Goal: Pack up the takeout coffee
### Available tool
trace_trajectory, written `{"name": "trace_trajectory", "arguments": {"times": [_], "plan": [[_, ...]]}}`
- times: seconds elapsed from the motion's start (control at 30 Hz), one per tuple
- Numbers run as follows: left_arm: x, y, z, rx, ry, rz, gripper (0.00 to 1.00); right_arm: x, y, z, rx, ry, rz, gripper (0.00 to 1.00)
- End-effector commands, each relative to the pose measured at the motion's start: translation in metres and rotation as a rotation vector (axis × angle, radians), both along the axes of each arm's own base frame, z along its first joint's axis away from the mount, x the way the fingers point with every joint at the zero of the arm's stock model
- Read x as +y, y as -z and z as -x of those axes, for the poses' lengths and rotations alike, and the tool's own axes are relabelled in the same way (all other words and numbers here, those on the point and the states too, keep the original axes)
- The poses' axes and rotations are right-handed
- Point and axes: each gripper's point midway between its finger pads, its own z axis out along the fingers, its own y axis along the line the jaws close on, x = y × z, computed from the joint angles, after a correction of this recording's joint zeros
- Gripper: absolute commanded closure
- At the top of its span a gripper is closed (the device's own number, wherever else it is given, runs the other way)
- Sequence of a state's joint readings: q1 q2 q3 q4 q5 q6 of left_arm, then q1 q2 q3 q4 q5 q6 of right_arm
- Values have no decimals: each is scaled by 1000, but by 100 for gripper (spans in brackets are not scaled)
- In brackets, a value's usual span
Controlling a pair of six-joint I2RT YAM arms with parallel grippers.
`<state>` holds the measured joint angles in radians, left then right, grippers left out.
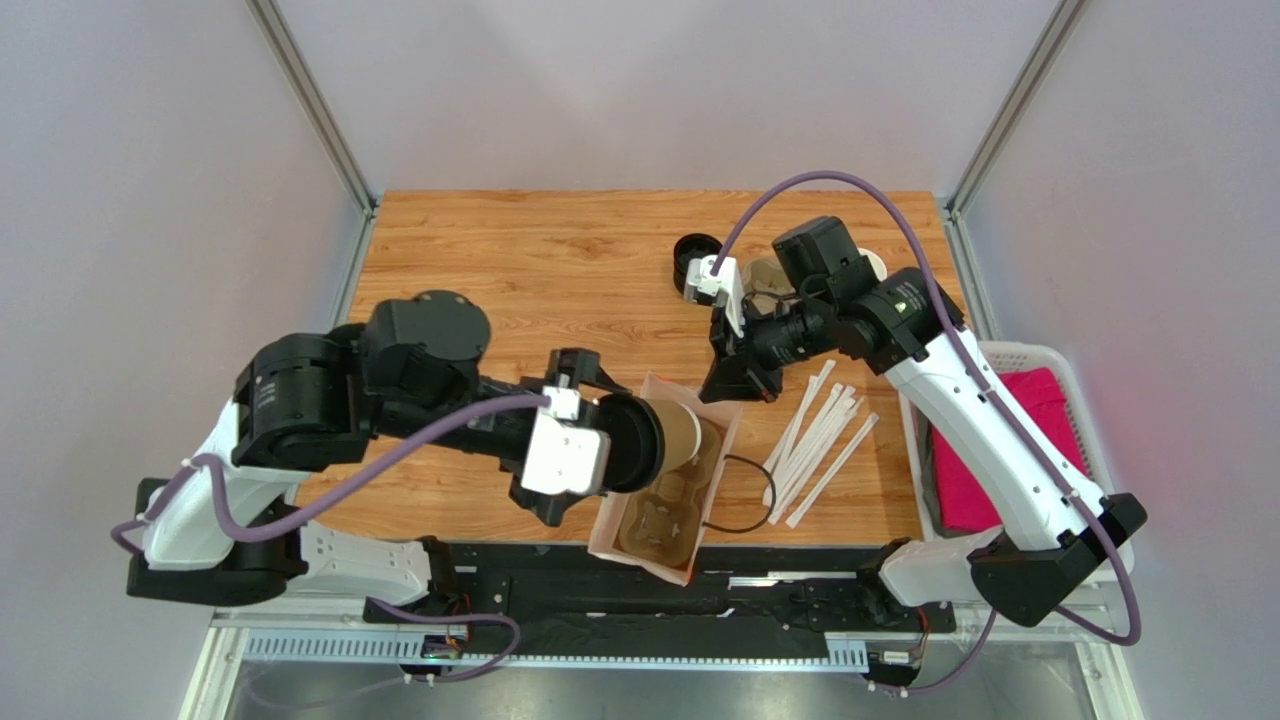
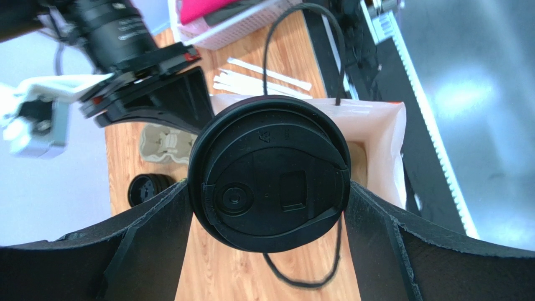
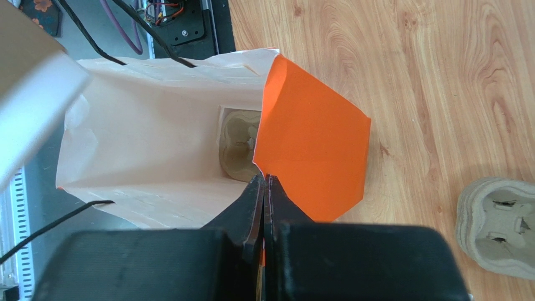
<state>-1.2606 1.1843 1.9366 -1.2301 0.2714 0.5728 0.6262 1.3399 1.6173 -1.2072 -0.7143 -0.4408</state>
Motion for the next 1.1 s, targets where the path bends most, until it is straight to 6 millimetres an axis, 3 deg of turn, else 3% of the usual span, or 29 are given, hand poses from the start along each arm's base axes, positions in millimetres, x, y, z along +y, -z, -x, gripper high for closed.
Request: {"name": "trace_trajectory", "arguments": {"times": [0.0,0.27,0.5,0.77,0.93,0.97,1.07], "plan": [[-5,4,-3,-143,5,-66,35,3,-32,0,-106,15,-68,100],[-20,61,-10,-192,-56,-288,36,7,-39,3,-106,16,-100,100],[-19,85,-21,-245,-75,-375,36,9,-38,8,-91,31,-115,100],[-21,80,-14,-218,-41,-372,35,18,-26,2,25,126,-125,100],[-25,112,-13,-200,-34,-434,35,25,-24,3,116,155,-138,100],[-22,129,-12,-188,-29,-470,35,25,-24,4,125,156,-137,100],[-20,137,-13,-161,-42,-463,34,25,-21,6,145,166,-137,100]]}}
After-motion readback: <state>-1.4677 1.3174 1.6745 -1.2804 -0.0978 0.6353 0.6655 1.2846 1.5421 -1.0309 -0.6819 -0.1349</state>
